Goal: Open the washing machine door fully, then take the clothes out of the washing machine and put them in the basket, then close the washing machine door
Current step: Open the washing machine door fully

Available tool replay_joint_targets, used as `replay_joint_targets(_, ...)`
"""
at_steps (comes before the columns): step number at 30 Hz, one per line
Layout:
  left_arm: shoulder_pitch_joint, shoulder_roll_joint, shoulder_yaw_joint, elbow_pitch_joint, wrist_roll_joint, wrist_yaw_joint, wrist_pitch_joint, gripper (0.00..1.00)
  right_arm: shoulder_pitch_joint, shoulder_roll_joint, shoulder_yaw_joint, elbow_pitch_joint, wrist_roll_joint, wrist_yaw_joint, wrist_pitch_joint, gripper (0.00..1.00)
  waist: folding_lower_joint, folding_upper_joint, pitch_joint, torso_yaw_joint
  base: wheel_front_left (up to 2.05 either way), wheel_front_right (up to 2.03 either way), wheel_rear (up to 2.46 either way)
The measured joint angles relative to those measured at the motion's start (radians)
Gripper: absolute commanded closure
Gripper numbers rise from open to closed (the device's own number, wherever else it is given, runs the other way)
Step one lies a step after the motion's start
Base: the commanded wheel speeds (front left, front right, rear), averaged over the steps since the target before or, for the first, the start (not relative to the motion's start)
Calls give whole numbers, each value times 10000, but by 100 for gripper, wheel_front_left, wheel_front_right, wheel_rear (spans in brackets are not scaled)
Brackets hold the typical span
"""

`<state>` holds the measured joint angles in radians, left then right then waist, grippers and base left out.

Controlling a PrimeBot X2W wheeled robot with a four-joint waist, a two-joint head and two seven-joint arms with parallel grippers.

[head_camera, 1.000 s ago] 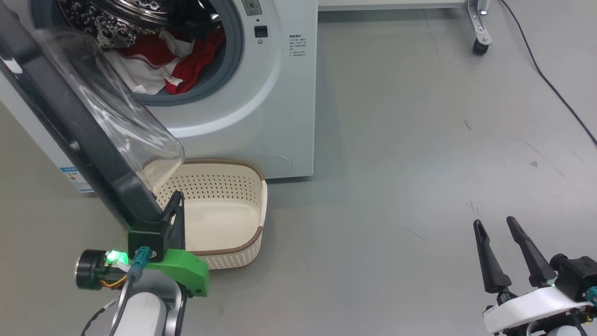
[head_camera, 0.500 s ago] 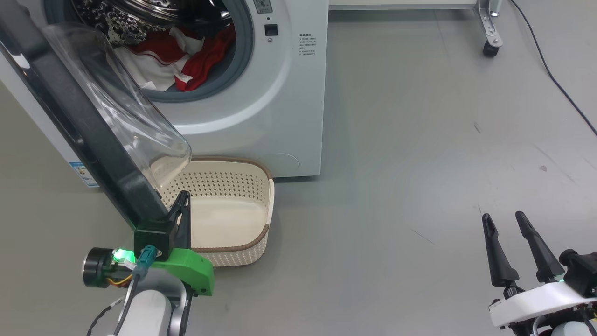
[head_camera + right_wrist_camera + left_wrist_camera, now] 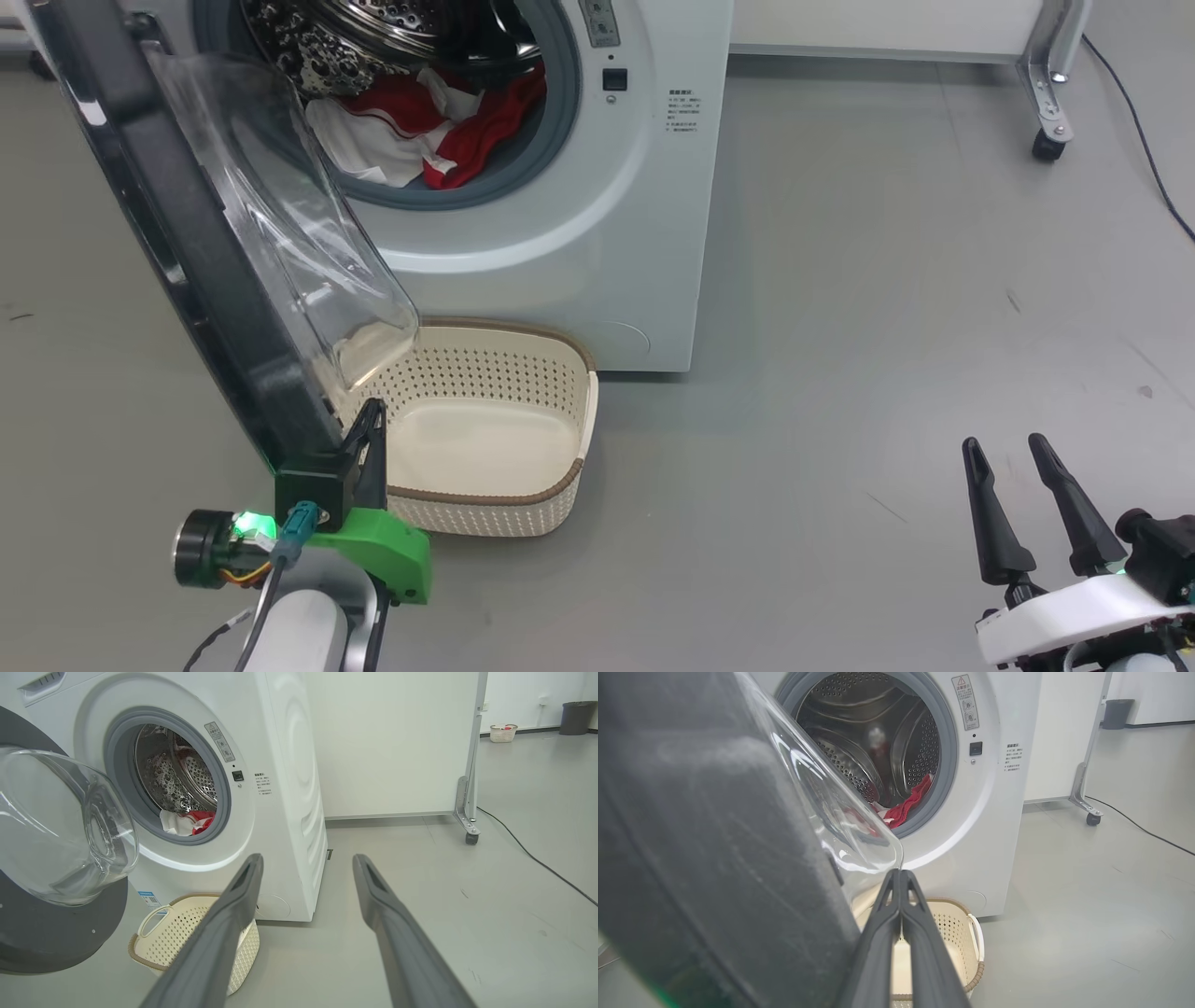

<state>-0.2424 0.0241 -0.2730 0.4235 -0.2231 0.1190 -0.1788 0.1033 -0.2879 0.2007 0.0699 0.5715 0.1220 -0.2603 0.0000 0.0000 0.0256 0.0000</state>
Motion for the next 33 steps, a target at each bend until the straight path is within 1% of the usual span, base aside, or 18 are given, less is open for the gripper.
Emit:
replay_joint_targets(12, 0, 0, 169, 203, -31, 0, -176, 100, 107, 61, 12, -58, -10, 0, 0, 0, 0, 0, -126, 864, 0, 0, 0)
replay_joint_targets(13, 0, 0, 224, 217, -31, 0, -178, 100, 123, 69, 21, -82, -12, 0, 0, 0, 0, 0, -129, 1003, 0, 0, 0)
replay_joint_targets(23, 1, 2, 583, 230, -29, 0, -297, 100, 250, 94, 92, -196, -12, 0, 0, 0, 0, 0, -22, 1640, 0, 0, 0)
replay_joint_targets(28, 3, 0, 848, 230, -29, 0, -339, 100, 252, 79, 140, -257, -13, 0, 0, 0, 0, 0, 100, 1901, 0, 0, 0)
replay_joint_targets(33, 21, -4, 1383, 226, -29, 0, -422, 100, 251, 36, 288, -305, -13, 0, 0, 0, 0, 0, 246, 2094, 0, 0, 0)
